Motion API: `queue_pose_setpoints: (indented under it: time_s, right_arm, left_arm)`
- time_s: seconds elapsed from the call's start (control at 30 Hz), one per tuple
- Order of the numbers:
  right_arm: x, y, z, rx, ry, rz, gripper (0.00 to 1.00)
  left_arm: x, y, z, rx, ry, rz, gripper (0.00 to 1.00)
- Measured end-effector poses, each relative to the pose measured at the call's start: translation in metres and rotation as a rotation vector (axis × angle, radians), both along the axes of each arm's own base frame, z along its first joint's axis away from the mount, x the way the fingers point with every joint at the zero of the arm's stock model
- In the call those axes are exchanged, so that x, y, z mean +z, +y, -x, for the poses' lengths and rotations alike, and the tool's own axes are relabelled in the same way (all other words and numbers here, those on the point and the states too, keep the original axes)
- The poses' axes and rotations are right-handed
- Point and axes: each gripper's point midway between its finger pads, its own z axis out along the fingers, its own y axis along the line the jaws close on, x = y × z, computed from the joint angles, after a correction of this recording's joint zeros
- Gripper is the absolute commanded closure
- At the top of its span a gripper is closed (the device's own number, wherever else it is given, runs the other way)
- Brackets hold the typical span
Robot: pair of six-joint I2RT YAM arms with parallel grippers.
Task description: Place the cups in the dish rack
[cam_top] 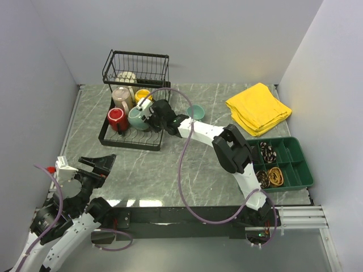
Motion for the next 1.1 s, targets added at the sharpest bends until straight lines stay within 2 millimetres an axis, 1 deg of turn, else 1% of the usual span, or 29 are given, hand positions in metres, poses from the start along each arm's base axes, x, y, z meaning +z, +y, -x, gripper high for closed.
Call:
queue_pose_setpoints:
  time_s: [0.07, 0.1, 0.17, 0.2, 0.23, 0.37, 0.47, 0.63, 0.73, 0.83, 0.87, 0.93, 0.97, 1.0, 1.1]
  right_arm:
    - [-0.002, -0.003, -0.003, -0.003, 0.001, 0.007, 0.63]
    - [-0.003, -0.005, -0.005, -0.008, 0.000, 0.012, 0.59]
    - [-0.006, -0.011, -0.010, -0.019, -0.001, 0.020, 0.56]
    - [-0.008, -0.014, -0.013, -0.025, -0.002, 0.024, 0.52]
    - [-0.009, -0.017, -0.015, -0.032, -0.002, 0.031, 0.50]
    - [-0.012, -0.028, -0.024, -0.061, -0.009, 0.054, 0.49]
    - [-0.010, -0.030, -0.031, -0.081, -0.027, 0.058, 0.48]
    - [-0.010, -0.032, -0.033, -0.099, -0.034, 0.067, 0.48]
    - [-0.009, -0.034, -0.035, -0.137, -0.048, 0.077, 0.47]
    - [-0.007, -0.035, -0.036, -0.171, -0.065, 0.100, 0.41]
    - [-0.005, -0.035, -0.037, -0.178, -0.070, 0.105, 0.35]
    - [-0.002, -0.036, -0.039, -0.191, -0.079, 0.107, 0.29]
    - [-0.001, -0.036, -0.040, -0.194, -0.084, 0.108, 0.25]
    - [0.000, -0.037, -0.040, -0.191, -0.088, 0.108, 0.23]
    - [0.000, -0.038, -0.035, -0.169, -0.090, 0.104, 0.21]
  left_arm:
    - [0.000, 0.000, 0.000, 0.000, 0.001, 0.001, 0.02]
    - [-0.001, 0.000, 0.000, 0.000, 0.002, 0.002, 0.02]
    - [-0.004, -0.001, -0.001, -0.001, 0.008, -0.002, 0.02]
    - [-0.006, -0.002, -0.001, -0.001, 0.012, -0.005, 0.02]
    - [-0.007, -0.002, -0.002, -0.002, 0.014, -0.007, 0.02]
    - [-0.007, -0.002, -0.001, -0.005, 0.015, -0.006, 0.02]
    - [-0.007, -0.003, -0.001, -0.005, 0.016, -0.005, 0.02]
    - [-0.007, -0.003, -0.001, -0.004, 0.016, -0.004, 0.02]
    - [-0.007, -0.003, -0.001, -0.004, 0.016, -0.004, 0.02]
    - [-0.007, -0.003, -0.001, -0.004, 0.015, -0.004, 0.02]
    - [-0.007, -0.003, -0.001, -0.005, 0.015, -0.004, 0.02]
    - [-0.007, -0.003, -0.001, -0.008, 0.016, -0.004, 0.01]
    - [-0.007, -0.003, -0.001, -0.009, 0.016, -0.004, 0.01]
    - [-0.007, -0.004, -0.001, -0.015, 0.015, -0.004, 0.00]
    - [-0.006, -0.007, 0.000, -0.032, 0.011, -0.003, 0.01]
